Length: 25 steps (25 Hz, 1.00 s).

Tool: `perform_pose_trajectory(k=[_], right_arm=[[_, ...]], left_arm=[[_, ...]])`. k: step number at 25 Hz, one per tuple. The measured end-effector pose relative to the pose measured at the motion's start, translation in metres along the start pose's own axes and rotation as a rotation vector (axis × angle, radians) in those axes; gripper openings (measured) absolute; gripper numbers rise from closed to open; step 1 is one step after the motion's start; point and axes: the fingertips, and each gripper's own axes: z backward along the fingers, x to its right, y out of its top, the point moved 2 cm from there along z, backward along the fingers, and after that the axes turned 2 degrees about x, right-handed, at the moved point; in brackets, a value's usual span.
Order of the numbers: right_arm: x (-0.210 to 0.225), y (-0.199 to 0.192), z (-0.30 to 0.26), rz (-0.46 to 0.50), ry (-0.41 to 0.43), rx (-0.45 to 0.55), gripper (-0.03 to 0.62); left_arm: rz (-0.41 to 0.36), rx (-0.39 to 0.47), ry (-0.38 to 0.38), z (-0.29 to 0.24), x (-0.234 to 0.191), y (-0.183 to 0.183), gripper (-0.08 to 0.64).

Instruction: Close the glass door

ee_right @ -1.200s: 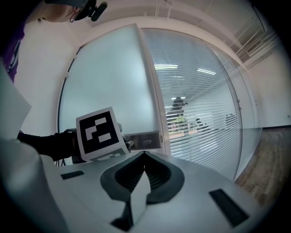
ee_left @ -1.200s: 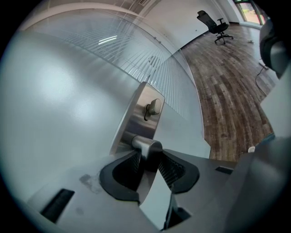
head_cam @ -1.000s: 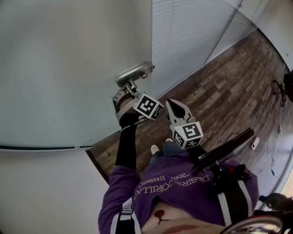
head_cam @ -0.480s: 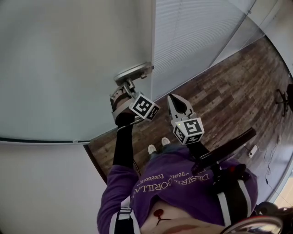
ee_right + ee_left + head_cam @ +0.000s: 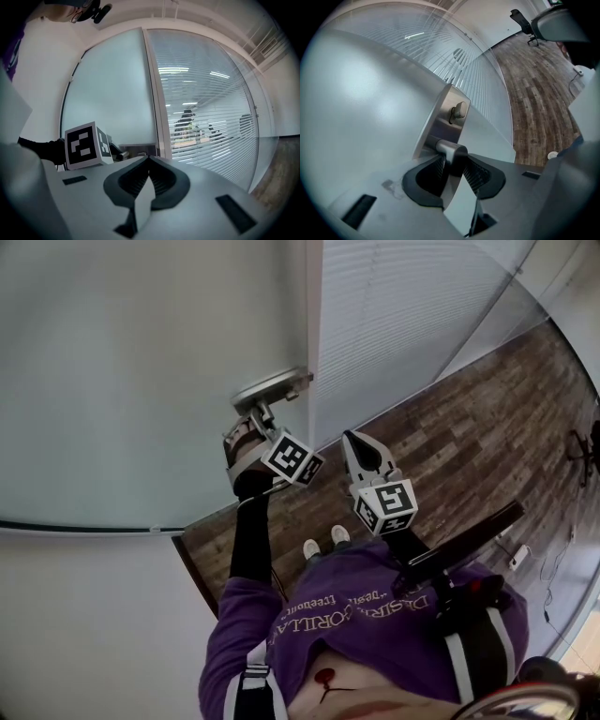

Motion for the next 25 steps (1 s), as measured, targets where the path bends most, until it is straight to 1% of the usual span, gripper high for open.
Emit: perform_pose_trajectory(k=[8,14,25], right_arm=[[0.002,0.002,-0.012,0.033,0.026,0.01,-0.003],[0.007,0.015,-0.026,0.054,0.045,0.029,-0.003],[0.013,0.013,-0.029,0.075,0.056,0.046,-0.003]], left_arm=[[0.012,-0.009,0.009,-0.007,-0.002,-0.002,0.127],[0.015,-0.015,0.02,-0.014,-0.009,0.0,0.127],[0.032,-0.025,0.034,-0.021,-0.005,-0.006,0.127]])
